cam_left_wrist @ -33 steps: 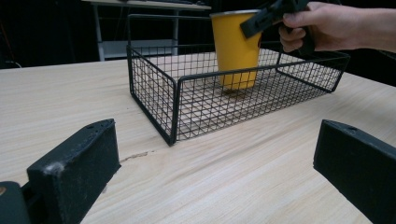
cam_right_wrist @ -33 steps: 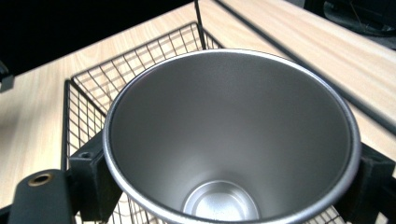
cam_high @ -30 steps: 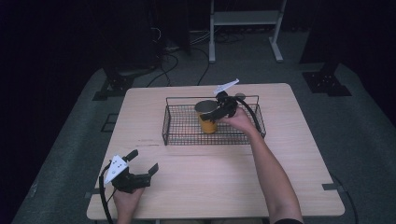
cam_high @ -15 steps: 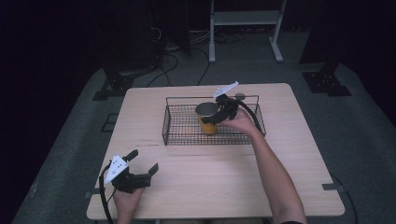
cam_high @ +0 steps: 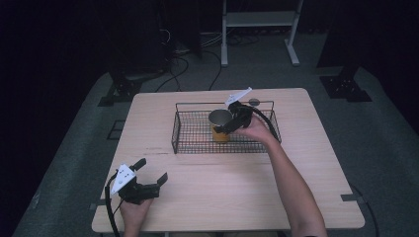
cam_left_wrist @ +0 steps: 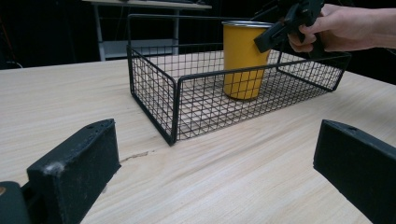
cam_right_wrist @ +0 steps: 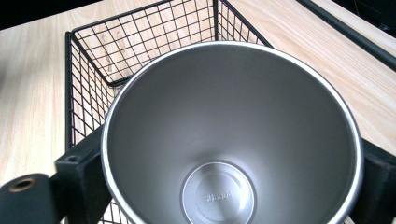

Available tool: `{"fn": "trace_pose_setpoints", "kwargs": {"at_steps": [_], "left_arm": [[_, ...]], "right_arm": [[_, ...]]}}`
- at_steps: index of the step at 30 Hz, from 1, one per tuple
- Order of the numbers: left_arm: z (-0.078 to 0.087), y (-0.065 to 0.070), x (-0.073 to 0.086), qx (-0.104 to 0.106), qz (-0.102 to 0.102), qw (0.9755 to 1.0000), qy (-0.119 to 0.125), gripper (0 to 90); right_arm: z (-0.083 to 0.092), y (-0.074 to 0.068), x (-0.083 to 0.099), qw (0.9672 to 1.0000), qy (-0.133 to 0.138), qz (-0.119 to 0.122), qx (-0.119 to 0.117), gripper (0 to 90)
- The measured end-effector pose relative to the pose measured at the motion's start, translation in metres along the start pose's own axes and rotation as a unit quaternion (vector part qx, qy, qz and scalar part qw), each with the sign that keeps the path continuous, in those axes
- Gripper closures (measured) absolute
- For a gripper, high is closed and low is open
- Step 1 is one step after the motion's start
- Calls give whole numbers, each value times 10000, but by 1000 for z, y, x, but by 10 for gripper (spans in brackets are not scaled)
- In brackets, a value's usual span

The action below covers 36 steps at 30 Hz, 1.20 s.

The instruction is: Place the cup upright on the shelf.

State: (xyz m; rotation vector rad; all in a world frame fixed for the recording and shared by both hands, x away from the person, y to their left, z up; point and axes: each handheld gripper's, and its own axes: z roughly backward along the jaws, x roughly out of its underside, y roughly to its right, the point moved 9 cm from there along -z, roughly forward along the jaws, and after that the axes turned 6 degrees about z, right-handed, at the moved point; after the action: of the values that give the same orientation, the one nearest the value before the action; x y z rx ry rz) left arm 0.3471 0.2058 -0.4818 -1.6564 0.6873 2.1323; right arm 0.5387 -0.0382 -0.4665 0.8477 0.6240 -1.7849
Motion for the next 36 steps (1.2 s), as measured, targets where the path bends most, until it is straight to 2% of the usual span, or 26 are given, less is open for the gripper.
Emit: {"fn": "trace_pose_setpoints", "kwargs": {"at_steps": [5,14,24,36], "left_arm": [[0,0,0,-3,-2,10000,-8,0],[-1,-1,0,-30,17,10000,-12,0],[-1,-1,1,-33,-15,10000,-35,0],[0,0,1,-21,-19,10000,-25,0]], "right_arm": [[0,-3,-1,10000,-1,-36,-38,6],[10,-3,-4,9999,132,-55,-63,0],[29,-7,-7,9992,381,-60,-85,0],[55,-10,-3,9982,584,-115,18,0]]}}
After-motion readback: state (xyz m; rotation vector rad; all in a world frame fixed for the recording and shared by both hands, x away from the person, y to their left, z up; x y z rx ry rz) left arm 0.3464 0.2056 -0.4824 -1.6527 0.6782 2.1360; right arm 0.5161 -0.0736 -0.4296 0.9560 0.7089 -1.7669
